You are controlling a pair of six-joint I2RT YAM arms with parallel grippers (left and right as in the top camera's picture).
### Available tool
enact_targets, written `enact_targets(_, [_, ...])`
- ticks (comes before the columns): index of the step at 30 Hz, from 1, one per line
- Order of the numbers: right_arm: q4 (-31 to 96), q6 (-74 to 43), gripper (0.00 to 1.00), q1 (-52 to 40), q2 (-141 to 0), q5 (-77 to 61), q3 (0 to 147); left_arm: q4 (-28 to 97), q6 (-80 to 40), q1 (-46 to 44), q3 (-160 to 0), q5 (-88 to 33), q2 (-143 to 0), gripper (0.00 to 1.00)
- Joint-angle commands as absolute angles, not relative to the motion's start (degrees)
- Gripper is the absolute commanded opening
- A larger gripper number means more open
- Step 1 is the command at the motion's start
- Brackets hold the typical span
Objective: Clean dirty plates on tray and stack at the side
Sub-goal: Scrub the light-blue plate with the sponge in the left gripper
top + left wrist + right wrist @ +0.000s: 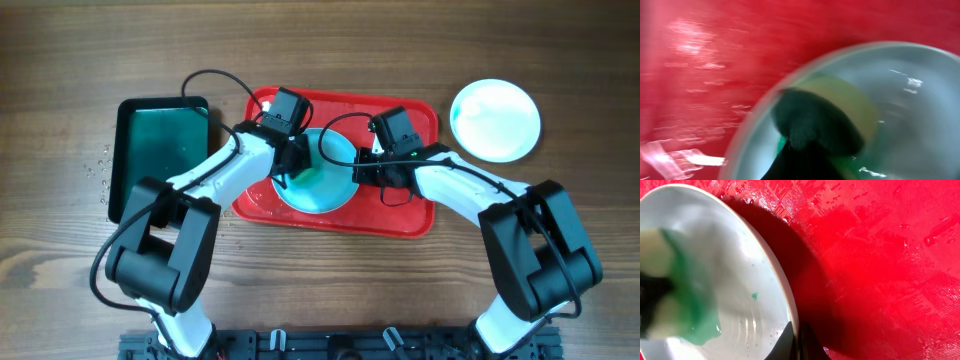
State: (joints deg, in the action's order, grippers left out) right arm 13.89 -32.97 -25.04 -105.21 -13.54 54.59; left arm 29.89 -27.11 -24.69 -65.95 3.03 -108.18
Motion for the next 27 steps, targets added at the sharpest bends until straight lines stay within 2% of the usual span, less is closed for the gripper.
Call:
enact_targets(1, [15.6, -33.2, 0.04, -25.3, -108.9, -11.4, 53.1, 34.3, -27.2, -23.2, -64.4, 30.6, -107.1, 0.04])
enact_targets(4, [15.6, -33.2, 0.04, -25.3, -108.9, -11.4, 53.1, 34.1, -27.2, -23.2, -64.4, 29.9, -103.3, 0.04])
enact_targets(5, [15.6, -33.2, 0.04, -25.3, -108.9, -11.4, 53.1, 33.6, -27.2, -23.3, -64.4, 26.4, -102.3, 0.04])
enact_targets(9, [15.2, -33.3, 0.05, -25.3, -108.9, -11.2, 53.1, 27.8, -27.3, -23.3, -64.4, -1.9, -101.8, 0.04])
enact_targets(12, [15.4, -33.6, 0.04, -25.3, -108.9, -11.0, 53.1, 22.3, -28.1, -23.4, -64.4, -12.8, -104.1, 0.04])
enact_targets(14, [15.5, -33.6, 0.04, -25.3, -108.9, -11.0, 53.1, 21.4, -30.3, -23.4, -64.4, -13.5, -106.2, 0.04])
enact_targets(18, [15.6, -33.6, 0.04, -25.3, -108.9, -11.0, 53.1, 23.5, -26.8, -23.2, -64.4, -8.7, -108.4, 0.04])
enact_targets(21, [15.9, -33.7, 0.04, -25.3, -108.9, -11.0, 53.1, 30.0, -26.8, -23.2, -64.4, 13.1, -107.4, 0.04])
enact_targets(24, [16.5, -33.6, 0.04, -25.2, -108.5, -11.6, 53.4, 35.6, -27.3, -23.1, -64.4, 29.9, -104.4, 0.04])
enact_targets(27, [19.8, -33.0, 0.04, -25.2, -106.0, -11.3, 56.2, 36.7, -31.1, -20.8, -64.4, 30.8, -97.1, 0.04])
